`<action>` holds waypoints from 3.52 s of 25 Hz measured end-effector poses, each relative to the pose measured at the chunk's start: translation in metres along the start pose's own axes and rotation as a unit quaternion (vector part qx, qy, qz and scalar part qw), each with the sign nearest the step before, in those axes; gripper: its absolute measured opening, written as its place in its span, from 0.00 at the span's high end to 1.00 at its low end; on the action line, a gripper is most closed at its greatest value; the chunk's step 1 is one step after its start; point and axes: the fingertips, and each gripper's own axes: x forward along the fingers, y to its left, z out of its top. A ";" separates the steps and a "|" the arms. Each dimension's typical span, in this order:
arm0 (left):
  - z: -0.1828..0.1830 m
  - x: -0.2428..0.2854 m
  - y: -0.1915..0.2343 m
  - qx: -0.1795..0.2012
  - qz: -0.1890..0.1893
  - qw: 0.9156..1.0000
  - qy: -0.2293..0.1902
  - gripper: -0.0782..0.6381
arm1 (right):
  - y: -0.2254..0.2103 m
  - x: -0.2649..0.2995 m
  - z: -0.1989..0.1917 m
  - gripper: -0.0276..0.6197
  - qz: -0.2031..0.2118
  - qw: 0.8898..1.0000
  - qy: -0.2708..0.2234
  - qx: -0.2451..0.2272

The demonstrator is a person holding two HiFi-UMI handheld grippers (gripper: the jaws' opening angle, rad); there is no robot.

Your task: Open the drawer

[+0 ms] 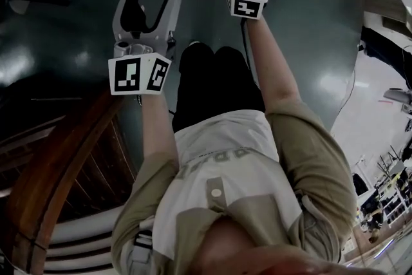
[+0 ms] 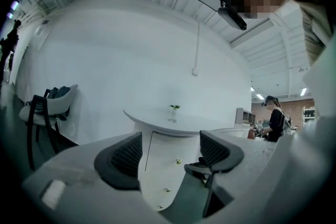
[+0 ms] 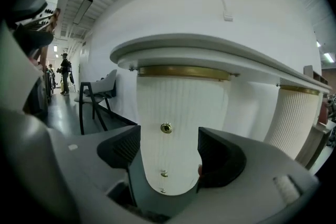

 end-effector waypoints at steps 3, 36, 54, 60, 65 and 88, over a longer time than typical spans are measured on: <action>-0.024 0.009 0.009 0.001 0.002 1.000 -0.001 0.40 | -0.002 0.026 -0.014 0.42 -0.001 1.000 -0.007 -0.009; -0.068 0.026 0.063 -0.004 0.029 1.000 0.003 0.40 | 0.009 0.082 -0.008 0.78 -0.037 0.999 -0.032 0.016; -0.055 0.019 0.053 -0.001 0.026 1.000 0.004 0.40 | 0.008 0.082 -0.009 0.79 -0.016 1.000 -0.005 0.024; -0.051 0.019 0.052 -0.002 0.027 1.000 0.005 0.40 | 0.008 0.082 -0.009 0.79 -0.011 0.999 -0.001 0.030; -0.051 0.017 0.050 -0.001 0.030 1.000 0.007 0.40 | 0.008 0.082 -0.010 0.79 -0.008 0.999 0.002 0.033; -0.030 -0.003 0.038 -0.005 0.035 0.999 0.005 0.40 | 0.022 0.031 -0.034 0.80 -0.005 0.999 0.026 0.025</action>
